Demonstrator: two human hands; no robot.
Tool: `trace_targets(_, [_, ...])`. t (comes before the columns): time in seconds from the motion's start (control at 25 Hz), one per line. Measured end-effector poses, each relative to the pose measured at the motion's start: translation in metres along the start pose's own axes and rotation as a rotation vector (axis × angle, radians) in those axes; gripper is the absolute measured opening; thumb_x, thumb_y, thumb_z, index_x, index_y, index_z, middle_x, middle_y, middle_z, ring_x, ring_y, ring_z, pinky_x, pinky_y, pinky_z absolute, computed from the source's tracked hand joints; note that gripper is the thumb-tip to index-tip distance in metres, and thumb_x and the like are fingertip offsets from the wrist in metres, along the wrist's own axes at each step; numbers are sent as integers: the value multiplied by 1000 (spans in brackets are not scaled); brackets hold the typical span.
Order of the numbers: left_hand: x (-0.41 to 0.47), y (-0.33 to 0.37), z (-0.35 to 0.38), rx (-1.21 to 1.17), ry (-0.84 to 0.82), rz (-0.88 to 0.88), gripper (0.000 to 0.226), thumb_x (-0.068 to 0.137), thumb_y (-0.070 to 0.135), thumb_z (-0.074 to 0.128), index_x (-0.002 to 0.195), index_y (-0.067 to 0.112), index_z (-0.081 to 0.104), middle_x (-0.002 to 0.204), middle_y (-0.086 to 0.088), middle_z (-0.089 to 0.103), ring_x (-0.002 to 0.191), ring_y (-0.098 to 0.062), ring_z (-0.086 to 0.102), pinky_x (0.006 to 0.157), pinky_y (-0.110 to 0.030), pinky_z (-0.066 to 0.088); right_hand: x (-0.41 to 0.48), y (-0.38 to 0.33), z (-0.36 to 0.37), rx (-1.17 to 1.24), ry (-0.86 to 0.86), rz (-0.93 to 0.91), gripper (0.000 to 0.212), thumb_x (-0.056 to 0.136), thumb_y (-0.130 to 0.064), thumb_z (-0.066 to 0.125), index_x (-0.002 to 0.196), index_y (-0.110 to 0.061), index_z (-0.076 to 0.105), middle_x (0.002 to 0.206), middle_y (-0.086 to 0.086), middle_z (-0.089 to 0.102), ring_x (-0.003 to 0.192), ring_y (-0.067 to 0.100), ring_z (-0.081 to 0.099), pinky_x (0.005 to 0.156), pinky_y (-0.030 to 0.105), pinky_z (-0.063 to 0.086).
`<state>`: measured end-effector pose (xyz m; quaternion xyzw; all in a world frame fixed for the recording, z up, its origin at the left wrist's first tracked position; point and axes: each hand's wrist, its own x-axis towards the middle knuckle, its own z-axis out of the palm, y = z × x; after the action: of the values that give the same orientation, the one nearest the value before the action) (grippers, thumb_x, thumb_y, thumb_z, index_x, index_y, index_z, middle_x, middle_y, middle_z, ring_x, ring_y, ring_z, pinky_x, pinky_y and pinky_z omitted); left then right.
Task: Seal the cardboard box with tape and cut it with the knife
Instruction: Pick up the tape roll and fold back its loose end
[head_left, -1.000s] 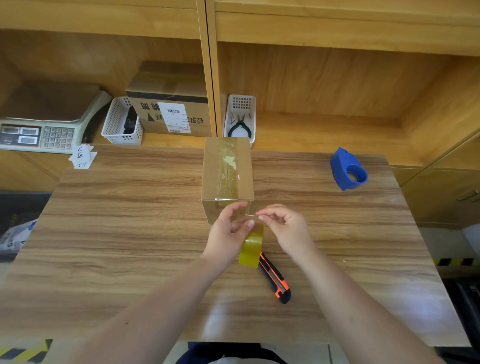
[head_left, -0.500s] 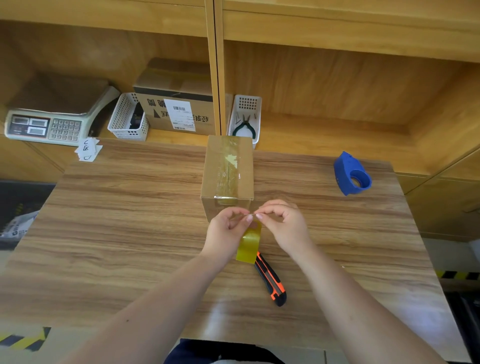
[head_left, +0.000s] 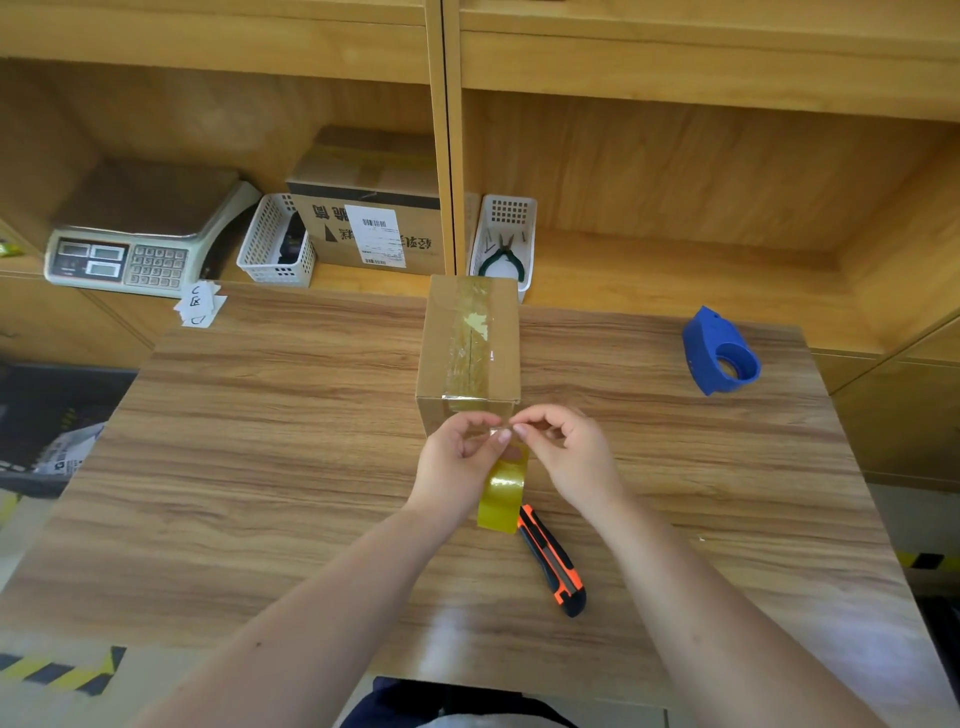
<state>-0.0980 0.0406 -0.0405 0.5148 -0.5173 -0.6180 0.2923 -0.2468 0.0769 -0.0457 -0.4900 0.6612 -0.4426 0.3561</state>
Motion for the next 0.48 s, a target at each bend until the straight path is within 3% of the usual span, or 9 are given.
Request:
trace_targets(0.16, [0, 1, 0, 4, 31, -19, 12, 91, 25, 67, 95, 14, 69, 81, 0, 79, 74, -5, 72, 69, -27, 48, -2, 3, 2, 16, 0, 14, 15, 88, -22, 66, 85, -37, 70, 92, -8, 71, 89, 13, 61, 78, 26, 47])
trace_targets(0.28, [1, 1, 1, -5, 28, -35, 15, 91, 27, 67, 95, 13, 69, 82, -1, 79, 80, -11, 73, 72, -37, 56, -4, 0, 0, 23, 10, 34, 17, 88, -22, 66, 82, -38, 67, 92, -10, 68, 88, 4, 56, 77, 19, 40])
trace_targets(0.48, [-1, 0, 5, -22, 73, -8, 14, 90, 31, 67, 93, 17, 69, 87, -4, 78, 89, -22, 73, 84, -48, 57, -4, -3, 1, 67, 9, 58, 12, 89, -19, 64, 83, -29, 69, 92, 5, 70, 86, 17, 62, 77, 26, 49])
